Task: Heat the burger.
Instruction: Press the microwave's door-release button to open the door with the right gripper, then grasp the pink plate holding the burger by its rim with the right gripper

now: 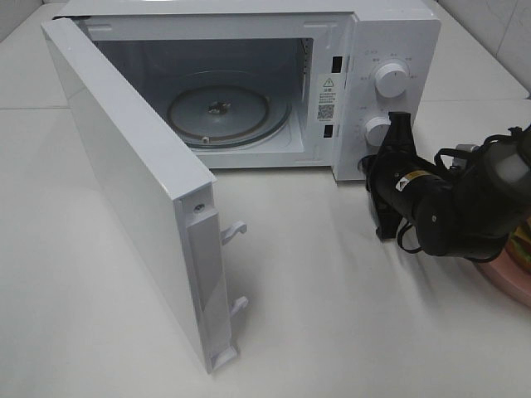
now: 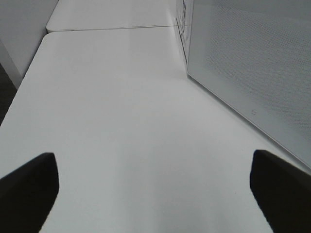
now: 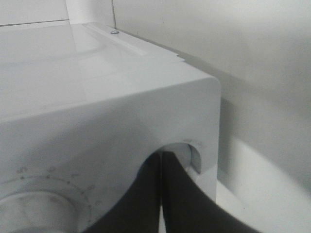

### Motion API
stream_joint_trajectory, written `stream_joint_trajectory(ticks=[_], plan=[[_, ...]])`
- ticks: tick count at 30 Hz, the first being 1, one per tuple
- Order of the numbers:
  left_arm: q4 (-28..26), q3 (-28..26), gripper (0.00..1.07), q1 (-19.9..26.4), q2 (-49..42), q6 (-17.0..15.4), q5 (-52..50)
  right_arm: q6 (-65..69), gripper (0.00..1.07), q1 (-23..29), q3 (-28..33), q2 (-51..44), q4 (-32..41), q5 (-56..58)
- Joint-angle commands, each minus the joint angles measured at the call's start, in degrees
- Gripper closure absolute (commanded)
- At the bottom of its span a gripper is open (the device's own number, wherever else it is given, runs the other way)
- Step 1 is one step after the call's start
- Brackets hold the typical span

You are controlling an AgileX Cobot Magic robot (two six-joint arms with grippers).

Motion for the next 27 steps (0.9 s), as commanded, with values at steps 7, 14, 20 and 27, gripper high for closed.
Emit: stream_joint_trajectory(ticks=[7,14,20,27], plan=[[-0.34,0.11,0.04,-0.17,-1.15,-0.17,-0.23,1.26,1.07,-0.46,0.29,-0.97,-2.98,-1.49],[-0.34,0.11,0.04,-0.17,-1.15,-0.17,-0.23,1.6,1.07,-0.4,2.81,-0.97,-2.98,-1.95],[-0.34,0.11,0.04,-0.17,-1.15,-0.17,-0.23,1.6,1.07,-0.4,2.92,-1.49,-3.38,-2.81],[-0.34,0.11,0.04,-0.17,-1.15,-0.17,-0.23,1.43,1.07,-0.4,4.3,-4.3,-2.86,-2.01]])
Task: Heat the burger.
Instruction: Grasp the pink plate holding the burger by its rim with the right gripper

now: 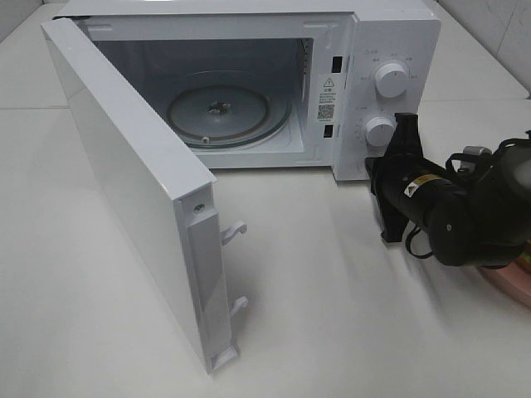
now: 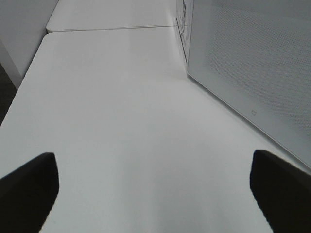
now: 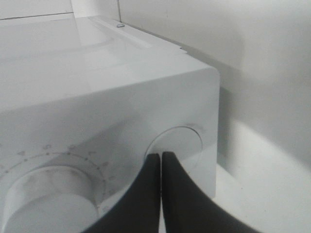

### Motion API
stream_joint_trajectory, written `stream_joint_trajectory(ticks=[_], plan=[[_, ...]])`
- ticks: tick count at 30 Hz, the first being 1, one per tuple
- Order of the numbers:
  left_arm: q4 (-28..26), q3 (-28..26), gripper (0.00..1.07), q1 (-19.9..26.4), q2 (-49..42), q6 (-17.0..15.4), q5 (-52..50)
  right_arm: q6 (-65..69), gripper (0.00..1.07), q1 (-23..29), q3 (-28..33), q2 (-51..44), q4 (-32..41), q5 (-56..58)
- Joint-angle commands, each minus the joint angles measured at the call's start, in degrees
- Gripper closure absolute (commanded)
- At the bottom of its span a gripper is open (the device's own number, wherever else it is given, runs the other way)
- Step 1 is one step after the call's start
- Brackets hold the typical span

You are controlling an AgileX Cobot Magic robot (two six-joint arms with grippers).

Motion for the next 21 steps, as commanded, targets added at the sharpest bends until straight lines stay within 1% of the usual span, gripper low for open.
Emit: stream_joint_trajectory(ticks=[1,5,7,11,13,14,16,17,18,19,20,21], plan=[[-0.34,0.11,0.04,-0.17,-1.15,-0.17,-0.23,-0.4,1.07,-0.29,0.52,-2.06,-0.06,0.0],[-0.34,0.11,0.04,-0.17,-1.15,-0.17,-0.23,-0.57,1.07,-0.29,1.66,-3.27,-0.11,0.46],[-0.34,0.11,0.04,-0.17,-1.15,-0.17,-0.23,-0.63,1.07,-0.29,4.35,-5.39,0.52,2.81],[-0.34,0.11,0.04,-0.17,-1.15,-0.17,-0.23,-2.23,1.07,-0.29,6.59,-7.45,1.66,3.38],[-0.34,0.11,0.04,-0.17,-1.15,-0.17,-0.23,-5.56,1.07,-0.29,8.59,-9.51,2.29,3.78],[-0.34,0.11,0.04,-0.17,-1.15,-0.17,-0.23,-5.56,1.07,-0.29,8.59,-9.51,2.29,3.78],[-0.34,0.11,0.04,-0.17,-1.15,-0.17,-0.23,-11.29,1.07,-0.29,10.94,-12.2,3.38,5.56],[-0.34,0.11,0.04,-0.17,-1.15,-0.17,-0.23,-11.29,1.07,-0.29,10.94,-12.2,3.38,5.56],[-0.34,0.11,0.04,-0.17,-1.15,-0.17,-0.23,-13.87,1.07,-0.29,11.46,-13.18,3.78,7.22],[-0.34,0.11,0.04,-0.17,-1.15,-0.17,-0.23,-20.97,1.07,-0.29,12.15,-15.76,4.58,11.92],[-0.34,0.11,0.04,-0.17,-1.15,-0.17,-0.23,-20.97,1.07,-0.29,12.15,-15.76,4.58,11.92],[-0.34,0.11,0.04,-0.17,-1.15,-0.17,-0.23,-24.35,1.07,-0.4,12.32,-17.19,4.64,14.09]])
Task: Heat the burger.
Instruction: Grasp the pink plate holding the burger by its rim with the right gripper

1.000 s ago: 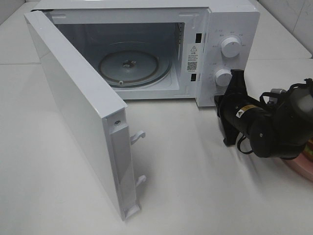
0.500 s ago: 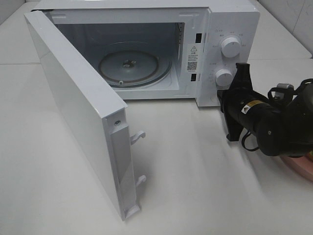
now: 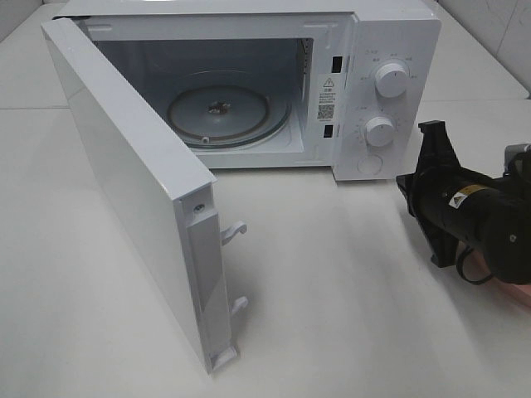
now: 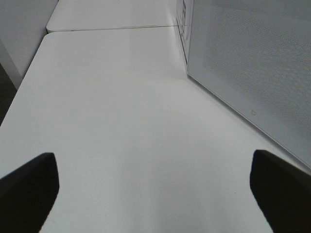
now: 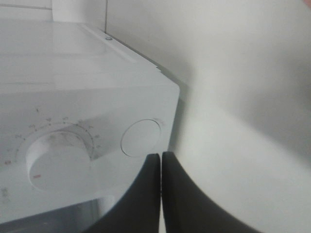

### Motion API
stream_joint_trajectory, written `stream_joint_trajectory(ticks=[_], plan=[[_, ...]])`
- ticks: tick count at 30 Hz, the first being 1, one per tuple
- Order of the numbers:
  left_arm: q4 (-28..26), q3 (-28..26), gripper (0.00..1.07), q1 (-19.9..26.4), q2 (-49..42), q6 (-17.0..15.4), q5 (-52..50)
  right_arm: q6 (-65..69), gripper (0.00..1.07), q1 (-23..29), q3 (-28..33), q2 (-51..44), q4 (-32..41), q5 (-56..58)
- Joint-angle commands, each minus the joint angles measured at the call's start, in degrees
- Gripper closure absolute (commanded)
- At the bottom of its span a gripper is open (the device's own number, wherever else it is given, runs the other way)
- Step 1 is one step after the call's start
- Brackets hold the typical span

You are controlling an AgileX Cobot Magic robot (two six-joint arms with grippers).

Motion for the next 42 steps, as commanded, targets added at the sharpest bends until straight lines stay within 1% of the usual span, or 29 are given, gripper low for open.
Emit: stream_joint_trajectory(ticks=[1,2,4,5,7,8,9,10,12,18,19,20,21,22,23,24,25,26,27,28,30,32,33,34,35,36,37,38,42], plan=[[-0.34,0.11,0.04,-0.17,-1.15,-0.17,-0.23,-19.02,1.07,-0.4,0.8,-6.47,0.52,10.94],[-0.34,0.11,0.04,-0.17,-1.15,-0.17,-0.23,-19.02,1.07,-0.4,0.8,-6.47,0.52,10.94],[-0.34,0.11,0.04,-0.17,-1.15,-0.17,-0.23,-33.92,1.07,-0.4,0.8,-10.83,1.95,21.2],[-0.34,0.11,0.04,-0.17,-1.15,-0.17,-0.23,-33.92,1.07,-0.4,0.8,-10.83,1.95,21.2],[-0.34,0.11,0.04,-0.17,-1.15,-0.17,-0.23,-46.93,1.07,-0.4,0.8,-14.61,5.39,31.34],[-0.34,0.11,0.04,-0.17,-1.15,-0.17,-0.23,-46.93,1.07,-0.4,0.8,-14.61,5.39,31.34],[-0.34,0.11,0.04,-0.17,-1.15,-0.17,-0.23,-56.15,1.07,-0.4,0.8,-16.39,7.79,37.01],[-0.34,0.11,0.04,-0.17,-1.15,-0.17,-0.23,-56.15,1.07,-0.4,0.8,-16.39,7.79,37.01],[-0.34,0.11,0.04,-0.17,-1.15,-0.17,-0.23,-70.3,1.07,-0.4,0.8,-19.02,13.12,45.09],[-0.34,0.11,0.04,-0.17,-1.15,-0.17,-0.23,-80.73,1.07,-0.4,0.74,-21.89,18.33,52.2],[-0.34,0.11,0.04,-0.17,-1.15,-0.17,-0.23,-81.65,1.04,-0.4,0.74,-22.23,18.05,53.0],[-0.34,0.11,0.04,-0.17,-1.15,-0.17,-0.23,-82.74,0.92,-0.4,0.74,-22.8,17.36,54.72],[-0.34,0.11,0.04,-0.17,-1.15,-0.17,-0.23,-82.74,0.92,-0.4,0.74,-22.8,17.36,54.72],[-0.34,0.11,0.04,-0.17,-1.15,-0.17,-0.23,-83.59,0.75,-0.4,0.74,-22.98,16.56,56.72],[-0.34,0.11,0.04,-0.17,-1.15,-0.17,-0.23,-83.94,0.64,-0.4,0.63,-22.98,16.27,57.64],[-0.34,0.11,0.04,-0.17,-1.15,-0.17,-0.23,-83.94,0.64,-0.4,0.63,-22.98,16.27,57.64],[-0.34,0.11,0.04,-0.17,-1.15,-0.17,-0.23,-84.05,0.4,-0.4,-0.4,-22.98,14.15,61.42],[-0.34,0.11,0.04,-0.17,-1.15,-0.17,-0.23,-83.94,0.31,-0.4,-1.15,-22.98,12.72,63.25],[-0.34,0.11,0.04,-0.17,-1.15,-0.17,-0.23,-83.94,0.31,-0.4,-1.15,-22.98,12.72,63.25],[-0.34,0.11,0.04,-0.17,-1.15,-0.17,-0.23,-82.56,0.08,-0.4,-3.72,-22.98,9.45,68.07],[-0.34,0.11,0.04,-0.17,-1.15,-0.17,-0.23,-81.53,0.08,-0.4,-5.21,-22.98,7.45,69.96],[-0.34,0.11,0.04,-0.17,-1.15,-0.17,-0.23,-75.75,0.08,-0.4,-9.57,-22.98,-0.52,76.49],[-0.34,0.11,0.04,-0.17,-1.15,-0.17,-0.23,-75.75,0.08,-0.4,-9.57,-22.98,-0.52,76.49],[-0.34,0.11,0.04,-0.17,-1.15,-0.17,-0.23,-72.31,0.08,-0.4,-12.32,-22.57,-7.05,80.84],[-0.34,0.11,0.04,-0.17,-1.15,-0.17,-0.23,-70.99,0.08,-0.4,-13.81,-22.17,-10.83,83.77],[-0.34,0.11,0.04,-0.17,-1.15,-0.17,-0.23,-70.99,0.08,-0.4,-13.81,-22.17,-10.83,83.77],[-0.34,0.11,0.04,-0.17,-1.15,-0.17,-0.23,-70.02,0.08,-0.57,-16.67,-21.03,-17.7,88.87],[-0.34,0.11,0.04,-0.17,-1.15,-0.17,-0.23,-69.79,0.08,-1.89,-18.85,-19.14,-20.86,93.74],[-0.34,0.11,0.04,-0.17,-1.15,-0.17,-0.23,-71.91,0.08,-4.35,-21.49,-15.47,-21.43,96.37]])
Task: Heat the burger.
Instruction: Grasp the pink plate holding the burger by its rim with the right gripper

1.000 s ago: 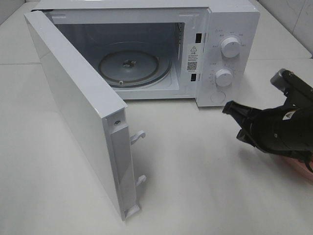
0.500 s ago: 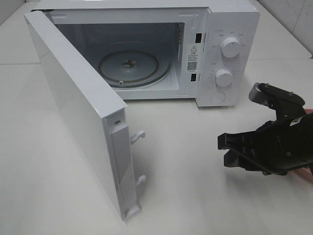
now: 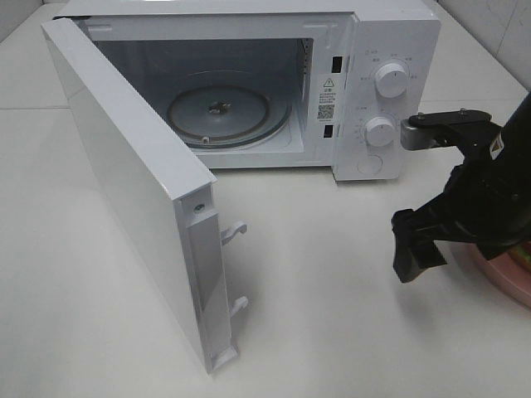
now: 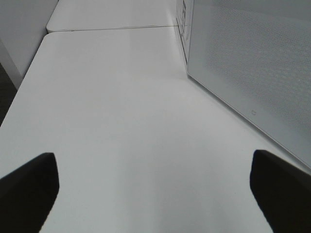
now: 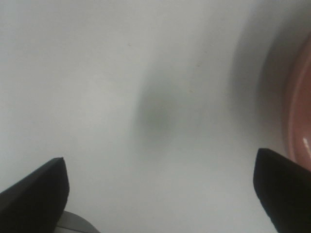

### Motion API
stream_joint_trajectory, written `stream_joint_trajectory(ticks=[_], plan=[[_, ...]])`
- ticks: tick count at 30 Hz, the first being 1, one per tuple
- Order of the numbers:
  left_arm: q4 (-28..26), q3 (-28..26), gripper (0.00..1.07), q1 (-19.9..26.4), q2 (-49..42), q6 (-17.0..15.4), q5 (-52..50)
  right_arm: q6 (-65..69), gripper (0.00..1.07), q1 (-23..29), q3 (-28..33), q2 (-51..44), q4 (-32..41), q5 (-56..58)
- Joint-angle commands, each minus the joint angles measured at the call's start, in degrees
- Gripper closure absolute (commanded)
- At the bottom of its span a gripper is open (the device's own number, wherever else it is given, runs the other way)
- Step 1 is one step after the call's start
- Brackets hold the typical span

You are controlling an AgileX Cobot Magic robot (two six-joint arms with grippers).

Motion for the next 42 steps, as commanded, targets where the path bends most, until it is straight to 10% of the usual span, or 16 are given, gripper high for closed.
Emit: stream_joint_trajectory(ticks=[1,42], plan=[[-0.34,0.11,0.04,-0.17,-1.15,-0.17,-0.23,-2.52,0.08,-2.75,-2.92,4.24,-2.18,3.44],[-0.34,0.11,0.04,-0.17,-1.15,-0.17,-0.23,-11.75,0.08,-12.89,-7.62,21.89,2.92,-5.16]])
